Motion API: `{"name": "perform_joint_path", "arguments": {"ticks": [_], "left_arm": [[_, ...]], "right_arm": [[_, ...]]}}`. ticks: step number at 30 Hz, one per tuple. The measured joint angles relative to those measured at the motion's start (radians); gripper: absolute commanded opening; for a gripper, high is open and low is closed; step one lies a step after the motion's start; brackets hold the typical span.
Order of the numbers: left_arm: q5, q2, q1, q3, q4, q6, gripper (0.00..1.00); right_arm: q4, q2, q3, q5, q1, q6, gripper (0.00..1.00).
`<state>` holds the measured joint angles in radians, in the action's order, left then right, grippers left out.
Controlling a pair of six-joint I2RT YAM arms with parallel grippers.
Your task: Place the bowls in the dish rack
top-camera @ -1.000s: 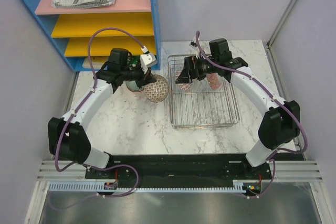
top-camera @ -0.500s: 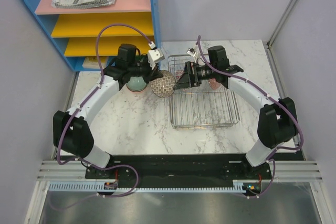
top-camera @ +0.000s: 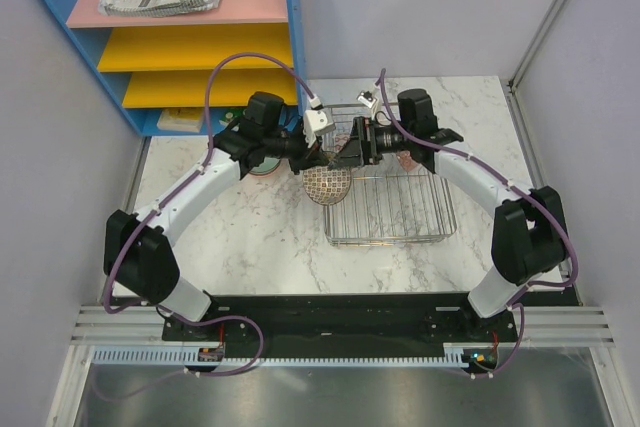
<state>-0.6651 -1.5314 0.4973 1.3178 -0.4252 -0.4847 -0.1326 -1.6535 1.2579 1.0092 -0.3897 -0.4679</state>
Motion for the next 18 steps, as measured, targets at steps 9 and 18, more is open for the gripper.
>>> {"name": "perform_joint_path", "arguments": {"ticks": [9,18], "left_arm": [[0.01,-0.003,0.0,0.003,0.001,-0.003,0.02],[0.009,-0.009,0.0,0.012,0.004,-0.003,0.02]], "right_arm": [[0.006,0.011,-0.047,0.019,0.0,-0.005,0.88],[0.022,0.024,-0.057,0.055,0.002,-0.008,0.81]]}}
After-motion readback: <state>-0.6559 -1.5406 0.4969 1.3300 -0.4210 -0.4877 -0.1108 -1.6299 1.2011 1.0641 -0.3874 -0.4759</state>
